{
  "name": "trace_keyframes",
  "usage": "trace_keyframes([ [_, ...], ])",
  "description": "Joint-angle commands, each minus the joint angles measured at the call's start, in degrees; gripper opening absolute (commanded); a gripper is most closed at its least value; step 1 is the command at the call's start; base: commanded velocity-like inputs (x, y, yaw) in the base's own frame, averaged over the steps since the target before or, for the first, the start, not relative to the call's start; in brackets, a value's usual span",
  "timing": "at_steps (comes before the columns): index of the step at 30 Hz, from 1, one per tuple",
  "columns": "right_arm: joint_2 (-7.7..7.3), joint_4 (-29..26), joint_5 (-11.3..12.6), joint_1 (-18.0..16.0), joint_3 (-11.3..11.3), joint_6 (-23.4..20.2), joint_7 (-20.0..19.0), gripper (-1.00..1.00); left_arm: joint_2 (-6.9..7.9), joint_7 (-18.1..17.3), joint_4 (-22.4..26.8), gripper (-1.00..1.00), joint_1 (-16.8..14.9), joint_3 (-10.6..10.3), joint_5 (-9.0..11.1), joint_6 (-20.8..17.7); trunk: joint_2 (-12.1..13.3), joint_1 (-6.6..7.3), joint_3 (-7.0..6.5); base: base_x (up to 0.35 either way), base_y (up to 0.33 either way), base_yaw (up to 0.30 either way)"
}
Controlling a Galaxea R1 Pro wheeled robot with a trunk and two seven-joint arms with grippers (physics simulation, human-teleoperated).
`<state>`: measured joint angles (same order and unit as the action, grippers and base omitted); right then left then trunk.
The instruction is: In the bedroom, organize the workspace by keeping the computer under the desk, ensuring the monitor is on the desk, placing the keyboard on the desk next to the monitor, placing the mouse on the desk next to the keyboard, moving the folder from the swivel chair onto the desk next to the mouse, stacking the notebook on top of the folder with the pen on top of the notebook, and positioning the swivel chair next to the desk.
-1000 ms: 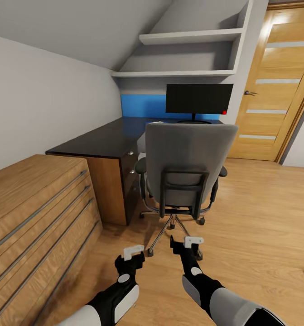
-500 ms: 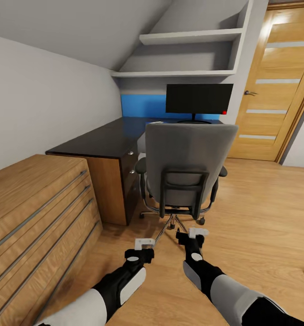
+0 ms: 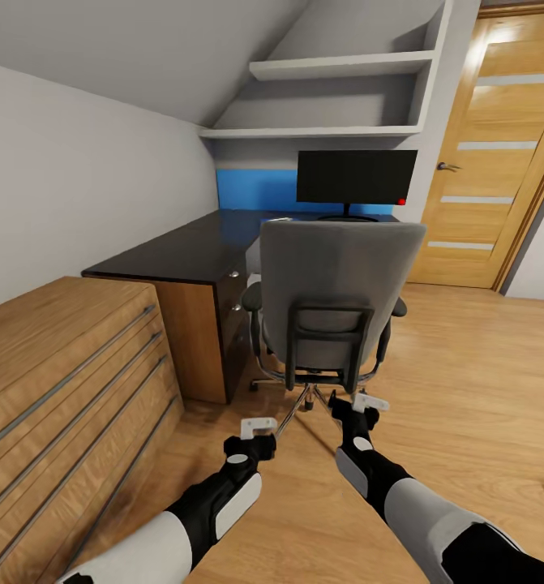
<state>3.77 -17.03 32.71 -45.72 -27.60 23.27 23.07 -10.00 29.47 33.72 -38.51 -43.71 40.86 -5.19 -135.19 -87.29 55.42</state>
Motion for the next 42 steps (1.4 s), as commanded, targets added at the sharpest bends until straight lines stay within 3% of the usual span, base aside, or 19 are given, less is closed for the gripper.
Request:
trace_keyframes([
  [1,0.0,0.01,0.5,-0.06,-0.5,0.46,0.3,1.0,0.0,0.42,0.04,1.0,-0.06,-0.17,0.04,0.14,-0.02,0.01,0.06,0.0,0.0,0.0],
  [22,-0.02,0.19,0.11,0.47,-0.76,1.33,-0.68,1.0,0.0,0.37,-0.65,1.0,-0.08,-2.02,0.04,1.61,-0.02,0.01,-0.16,0.152,-0.026,-0.137],
  [29,-0.1,0.23,-4.14,1.51,-0.76,1.34,-4.89,1.0,0.0,0.59,-0.66,1.0,-0.08,-2.02,-0.06,1.61,-0.02,0.01,-0.17,0.14,-0.004,-0.012],
  [36,-0.22,0.24,-6.65,2.89,-0.74,1.38,-6.6,1.0,0.0,0.76,-0.67,1.0,-0.08,-1.95,-0.15,2.54,-0.02,0.01,-0.17,0.164,0.0,-0.002],
  [42,-0.15,0.24,-10.8,4.09,-0.79,1.41,-7.93,1.0,0.0,0.99,-0.67,1.0,-0.08,-1.87,-0.03,5.08,-0.02,0.01,-0.17,0.026,0.0,0.0],
])
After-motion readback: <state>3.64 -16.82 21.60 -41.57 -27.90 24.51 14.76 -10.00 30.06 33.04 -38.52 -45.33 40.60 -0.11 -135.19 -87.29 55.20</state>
